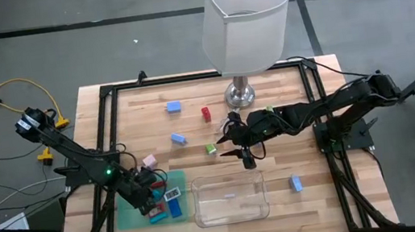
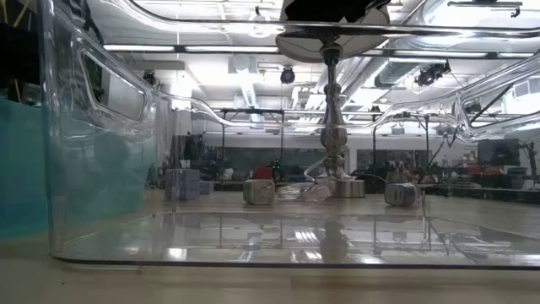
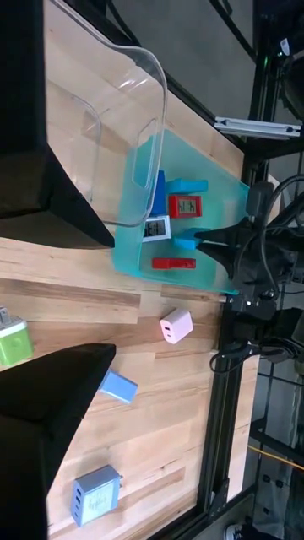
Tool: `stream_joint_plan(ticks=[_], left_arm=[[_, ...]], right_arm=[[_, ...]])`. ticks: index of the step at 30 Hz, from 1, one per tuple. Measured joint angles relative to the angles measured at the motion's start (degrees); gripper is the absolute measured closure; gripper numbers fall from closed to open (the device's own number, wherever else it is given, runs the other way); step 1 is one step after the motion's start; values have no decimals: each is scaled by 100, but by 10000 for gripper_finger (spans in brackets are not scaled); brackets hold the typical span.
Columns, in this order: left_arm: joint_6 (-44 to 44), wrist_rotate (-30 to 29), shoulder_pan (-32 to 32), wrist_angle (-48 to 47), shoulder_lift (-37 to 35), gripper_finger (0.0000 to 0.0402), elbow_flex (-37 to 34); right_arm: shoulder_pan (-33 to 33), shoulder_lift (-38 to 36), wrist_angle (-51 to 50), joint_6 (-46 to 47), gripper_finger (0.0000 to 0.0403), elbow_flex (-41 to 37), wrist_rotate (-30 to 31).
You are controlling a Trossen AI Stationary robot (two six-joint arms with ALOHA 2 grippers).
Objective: Pick & Place Office items
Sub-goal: Put the light blue timer into the green bin, then put the pink charger adapter into the transparent bin
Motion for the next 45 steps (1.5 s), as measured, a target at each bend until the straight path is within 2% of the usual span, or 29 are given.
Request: stream_joint_plan(ticks=[4, 11, 14, 18, 25, 45], left_arm=[[63, 6, 11, 20, 0, 351, 0], [64, -26, 24, 32, 0, 289, 0], [64, -28, 24, 33, 0, 275, 0], [102, -29, 25, 33, 0, 271, 0], [662, -85, 144, 38, -83, 270, 0], [3207, -642, 1582, 988, -1359, 270, 20]], right_arm=[[0, 0, 0, 2, 223, 0, 0], [0, 0, 0, 3, 223, 0, -2], [0, 0, 0, 4, 223, 0, -2], [0, 0, 0, 4, 223, 0, -2], [0, 0, 0, 3, 223, 0, -2], [-7, 0, -428, 2, 223, 0, -3]])
